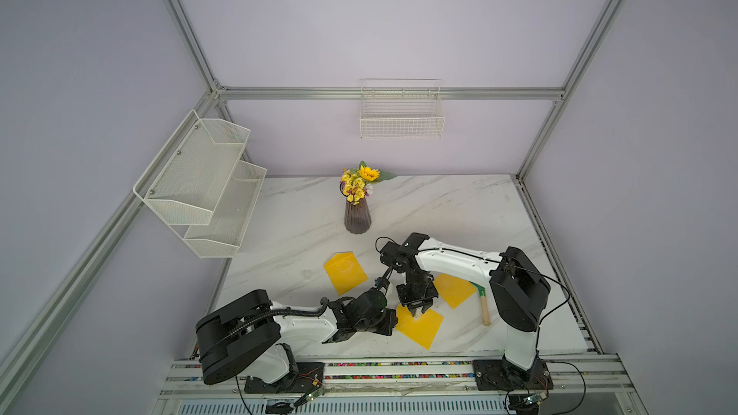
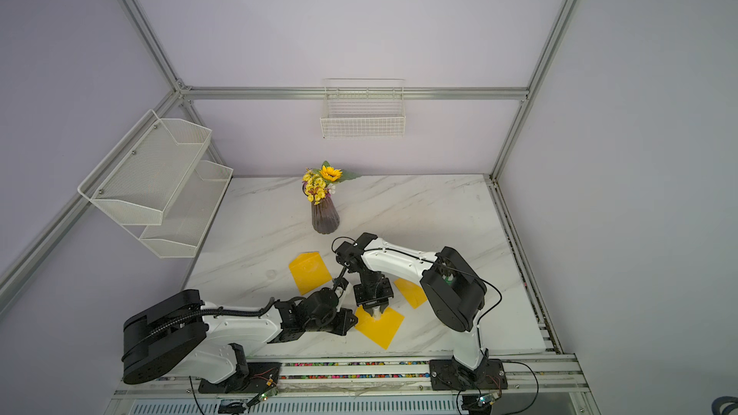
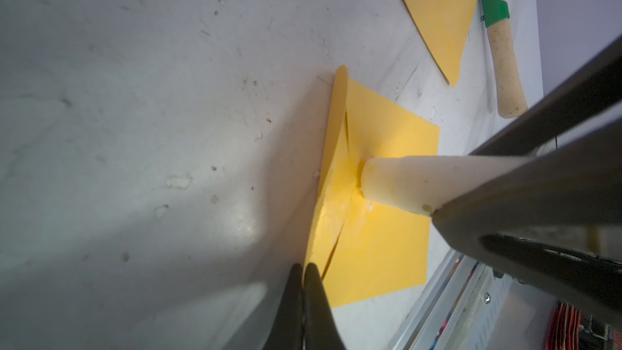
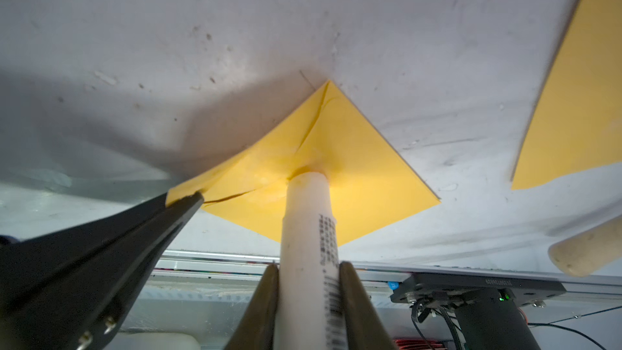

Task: Seal the envelope with a glue stick
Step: Apply the envelope at the center of the board.

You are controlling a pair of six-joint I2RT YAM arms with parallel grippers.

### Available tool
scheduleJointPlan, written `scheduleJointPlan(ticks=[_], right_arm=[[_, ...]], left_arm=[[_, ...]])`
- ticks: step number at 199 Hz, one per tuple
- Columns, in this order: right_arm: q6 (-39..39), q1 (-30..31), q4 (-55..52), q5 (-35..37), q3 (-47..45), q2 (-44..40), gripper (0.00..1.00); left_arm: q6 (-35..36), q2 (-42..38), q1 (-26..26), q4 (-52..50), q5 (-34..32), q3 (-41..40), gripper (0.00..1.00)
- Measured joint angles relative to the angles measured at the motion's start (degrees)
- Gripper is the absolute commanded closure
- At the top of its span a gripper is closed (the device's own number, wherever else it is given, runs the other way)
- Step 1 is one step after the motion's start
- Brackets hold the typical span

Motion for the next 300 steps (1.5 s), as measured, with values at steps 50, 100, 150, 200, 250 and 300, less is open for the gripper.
scheduleJointPlan(ticks=[50,100,150,200,250,300], right_arm=[[0.68,-0.59,5.18,-8.76,-3.48,-2.12,1.0],[2.43,0.22,0.9,3.1,-0.59,-1.07,1.0],[2.86,-0.28,6.49,-3.32,-4.76,-4.22,1.0],[3.91,0.07,9.92,-1.64,-6.05,-5.75,1.0],[5.57,1.68,8.31,6.36,-6.12,-6.38,1.0],[7.37,3.74,16.24,-1.49,-10.86,-9.92,1.0]], left_arm=[[0.0,-0.02,0.0,0.09,0.0,-0.02,0.96],[0.0,-0.02,0.0,0.11,0.0,-0.02,0.96],[0.0,-0.02,0.0,0.28,0.04,-0.13,0.96],[0.0,-0.02,0.0,0.31,0.04,-0.13,0.96],[0.0,-0.02,0.0,0.31,0.02,-0.13,0.96],[0.0,0.0,0.0,0.33,0.04,-0.13,0.97]])
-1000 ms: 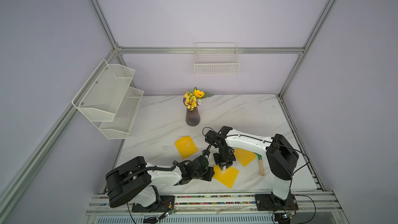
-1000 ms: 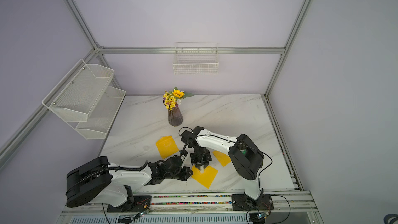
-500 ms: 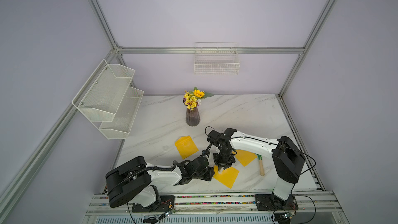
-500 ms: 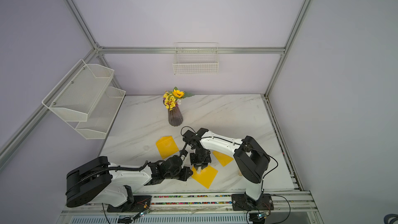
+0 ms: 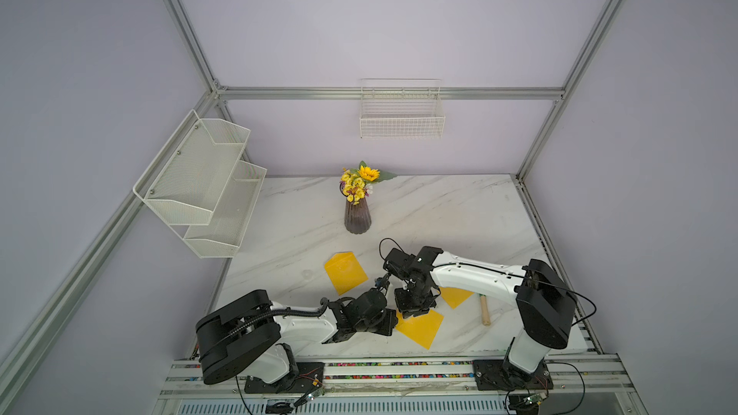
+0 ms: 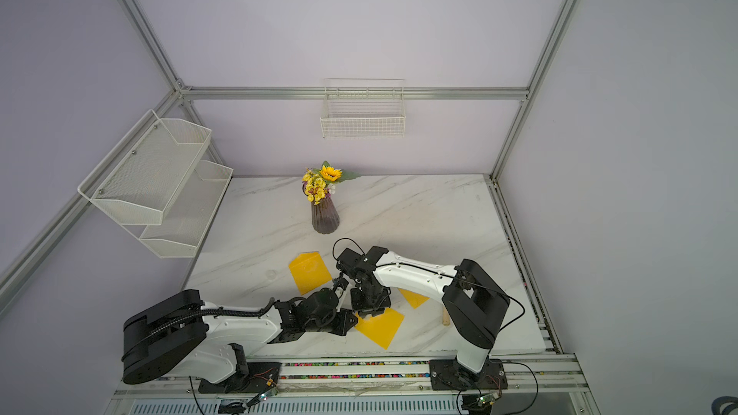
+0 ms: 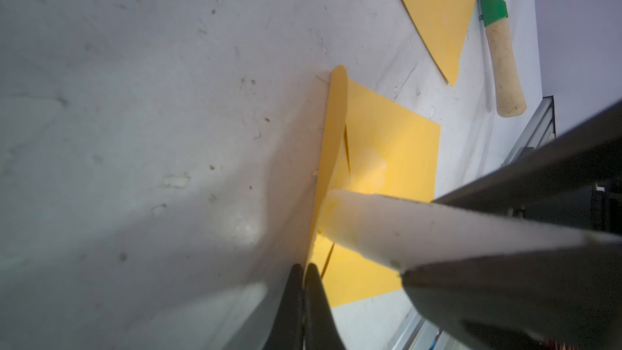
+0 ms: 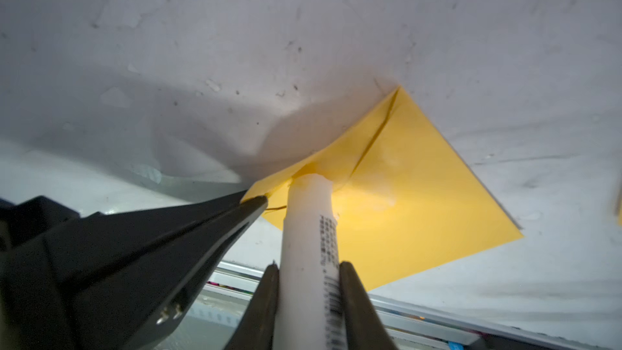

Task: Seal the envelope with a glue stick
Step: Apply the envelope at the center of the board.

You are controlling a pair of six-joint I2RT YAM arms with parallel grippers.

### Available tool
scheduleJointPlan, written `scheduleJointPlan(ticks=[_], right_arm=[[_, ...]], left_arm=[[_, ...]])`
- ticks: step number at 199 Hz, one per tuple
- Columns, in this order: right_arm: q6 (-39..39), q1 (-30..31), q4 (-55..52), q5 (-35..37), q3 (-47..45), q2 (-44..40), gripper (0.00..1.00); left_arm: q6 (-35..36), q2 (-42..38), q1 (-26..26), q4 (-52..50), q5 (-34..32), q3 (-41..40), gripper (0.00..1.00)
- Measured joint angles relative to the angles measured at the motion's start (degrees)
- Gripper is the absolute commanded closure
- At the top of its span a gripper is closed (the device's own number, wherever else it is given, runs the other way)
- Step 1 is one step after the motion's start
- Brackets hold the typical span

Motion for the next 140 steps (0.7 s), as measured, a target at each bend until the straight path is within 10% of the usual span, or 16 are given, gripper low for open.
scheduleJointPlan(ticks=[54,140], right_arm=[[1.57,0.74,-8.46,12.07,4.09,2.95,1.0],[1.88,0.52,-2.19,1.9,0.37,0.42,1.0]], left_arm=[[-0.02,0.0,0.0,0.24,-0.02,-0.17,0.97],[-0.02,0.0,0.0,0.26,0.0,-0.17,0.97]])
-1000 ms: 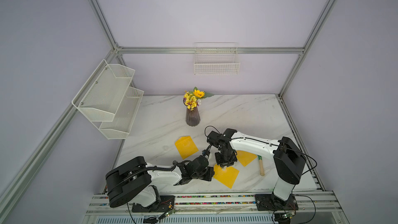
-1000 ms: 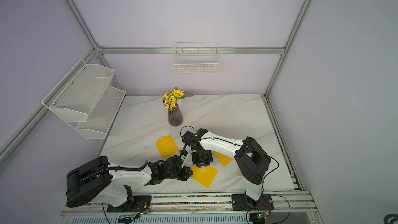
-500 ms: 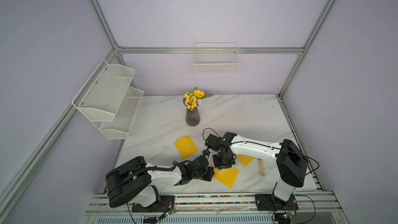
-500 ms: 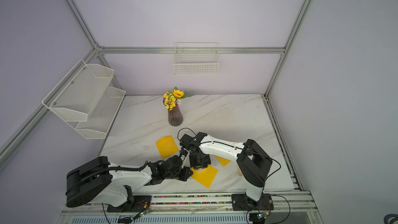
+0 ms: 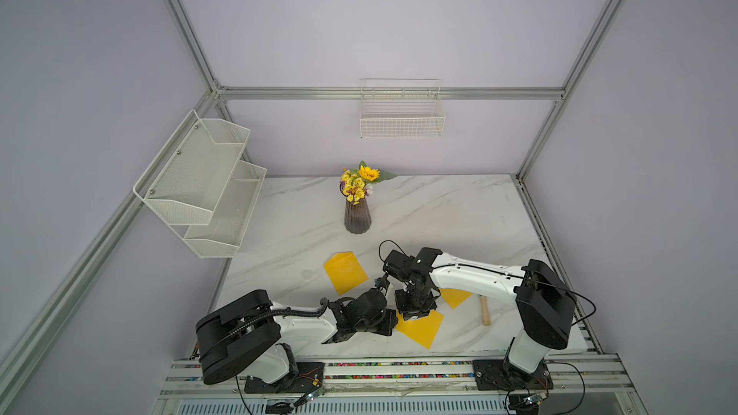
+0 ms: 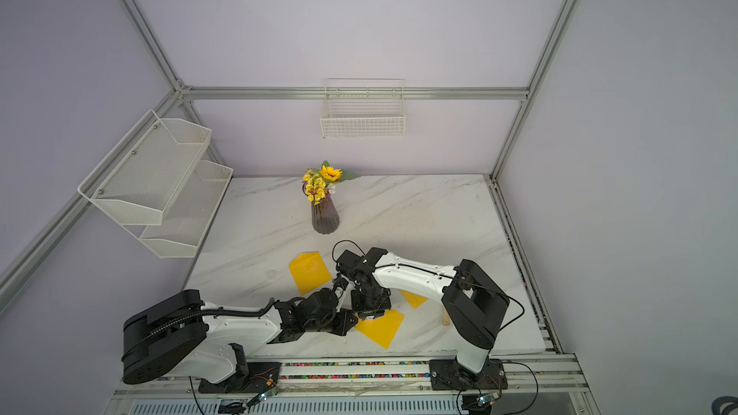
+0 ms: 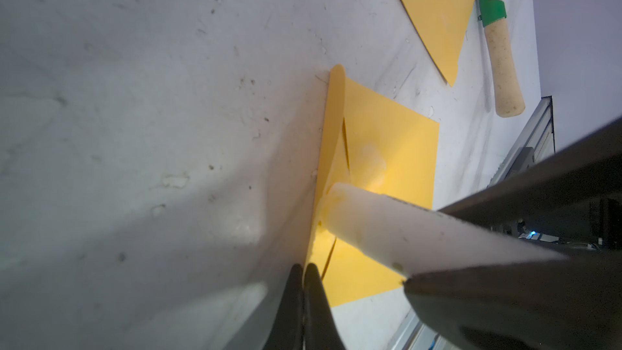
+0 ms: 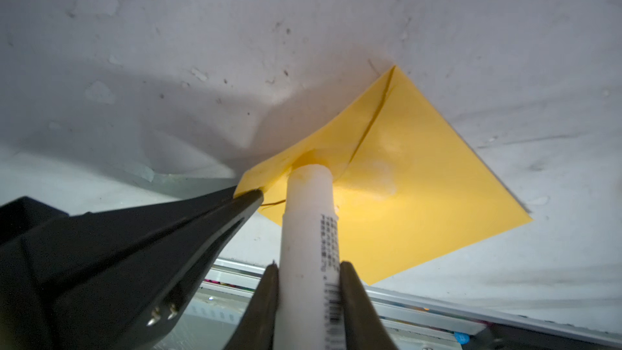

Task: Seal the envelope with a glue stick
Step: Apply the envelope at the center of the board.

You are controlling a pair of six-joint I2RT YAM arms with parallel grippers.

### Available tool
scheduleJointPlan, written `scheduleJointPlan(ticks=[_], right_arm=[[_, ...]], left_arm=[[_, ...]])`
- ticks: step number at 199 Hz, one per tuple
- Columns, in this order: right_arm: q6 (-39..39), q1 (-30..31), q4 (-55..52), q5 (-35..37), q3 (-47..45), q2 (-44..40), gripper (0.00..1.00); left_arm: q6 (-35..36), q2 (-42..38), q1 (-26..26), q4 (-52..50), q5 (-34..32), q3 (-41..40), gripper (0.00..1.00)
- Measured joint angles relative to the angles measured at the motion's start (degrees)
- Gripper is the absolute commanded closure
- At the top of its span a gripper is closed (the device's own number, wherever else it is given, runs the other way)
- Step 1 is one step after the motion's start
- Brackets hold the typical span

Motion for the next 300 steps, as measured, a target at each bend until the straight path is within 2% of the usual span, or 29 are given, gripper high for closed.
scheduleJointPlan(ticks=[27,44,109,170,217,230,243,276,300], right_arm=[[-0.07,0.17,-5.05,5.03,3.21,2.38,1.0],[-0.35,0.17,-5.92,5.4,3.52,2.6,1.0],[-3.23,-0.22,-4.48,-5.42,3.45,3.43,1.0],[-3.98,-1.25,-12.46,3.76,7.82,7.1,1.0],[-3.19,-2.12,-3.67,-8.2,2.1,3.06,1.0],[-2.8,-2.12,-2.32,-9.51,1.75,3.06,1.0],[-2.75,-2.12,-3.08,-8.15,2.19,3.21,1.0],[-2.84,-1.92,-8.68,1.05,5.9,5.38,1.0],[-3.1,-2.1,-7.06,-1.18,4.42,4.37,1.0]], left_arm=[[0.0,0.0,0.0,0.02,0.0,0.0,0.97],[0.0,0.0,0.0,0.02,0.0,0.0,0.97],[-0.04,-0.02,0.02,0.0,0.0,0.0,0.97],[-0.2,-0.09,0.02,0.28,-0.02,-0.2,0.97],[-0.55,-0.09,0.02,0.28,-0.02,-0.2,0.97],[-0.57,-0.09,0.02,0.28,0.0,-0.2,0.97],[-0.57,-0.09,0.02,0.28,0.0,-0.2,0.97],[-0.68,-0.09,0.02,0.28,-0.02,-0.2,0.97],[-0.94,-0.09,0.02,0.26,0.0,-0.2,0.97]])
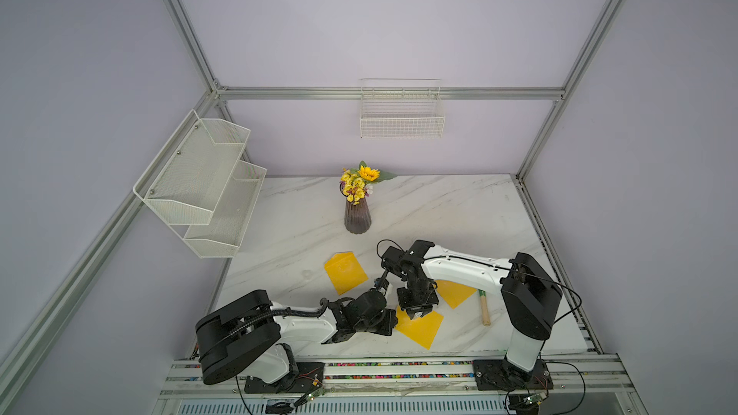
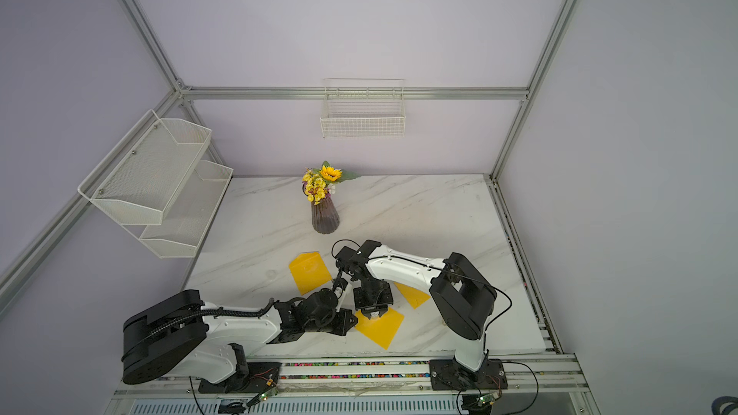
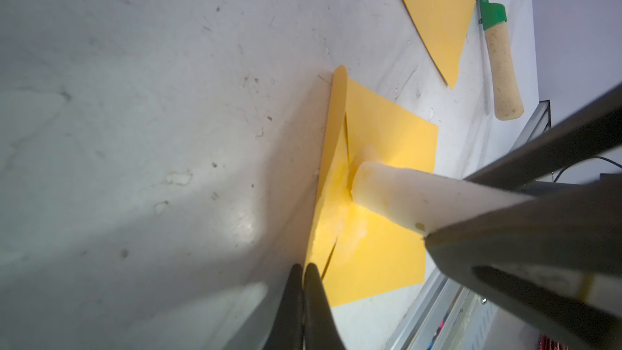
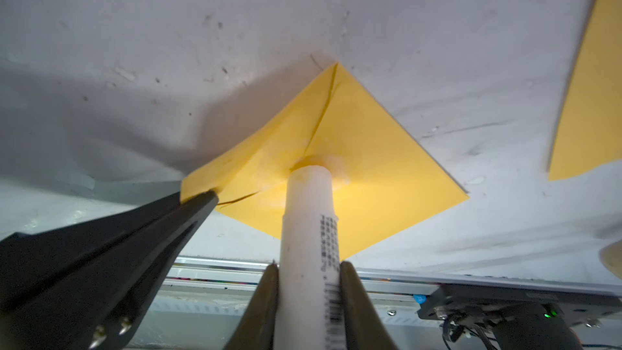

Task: Seal the envelope with a glue stick
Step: Apply the envelope at the center of the board.

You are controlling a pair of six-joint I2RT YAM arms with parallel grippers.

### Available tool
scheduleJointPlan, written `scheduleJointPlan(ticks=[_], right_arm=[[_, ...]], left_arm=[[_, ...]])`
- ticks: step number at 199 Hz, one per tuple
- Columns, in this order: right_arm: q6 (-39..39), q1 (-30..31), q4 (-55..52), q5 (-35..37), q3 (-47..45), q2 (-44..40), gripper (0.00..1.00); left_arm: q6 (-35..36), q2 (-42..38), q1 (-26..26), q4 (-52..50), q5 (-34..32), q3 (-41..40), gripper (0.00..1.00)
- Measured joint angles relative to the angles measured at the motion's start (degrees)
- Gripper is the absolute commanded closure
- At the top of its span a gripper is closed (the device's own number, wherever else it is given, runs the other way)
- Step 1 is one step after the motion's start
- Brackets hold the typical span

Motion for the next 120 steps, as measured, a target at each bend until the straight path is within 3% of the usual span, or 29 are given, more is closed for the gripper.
scheduleJointPlan(ticks=[38,84,120], right_arm=[[0.55,-0.46,4.13,-4.72,-2.64,-1.9,1.0],[0.28,-0.17,-1.81,5.16,1.44,0.74,1.0],[0.07,-0.79,4.2,-3.19,-2.75,-2.4,1.0]], left_arm=[[-0.04,0.0,0.0,0.02,-0.02,0.0,0.97],[-0.04,0.0,0.0,0.02,-0.02,0.0,0.97],[-0.04,0.0,0.0,0.02,0.0,0.0,0.97]])
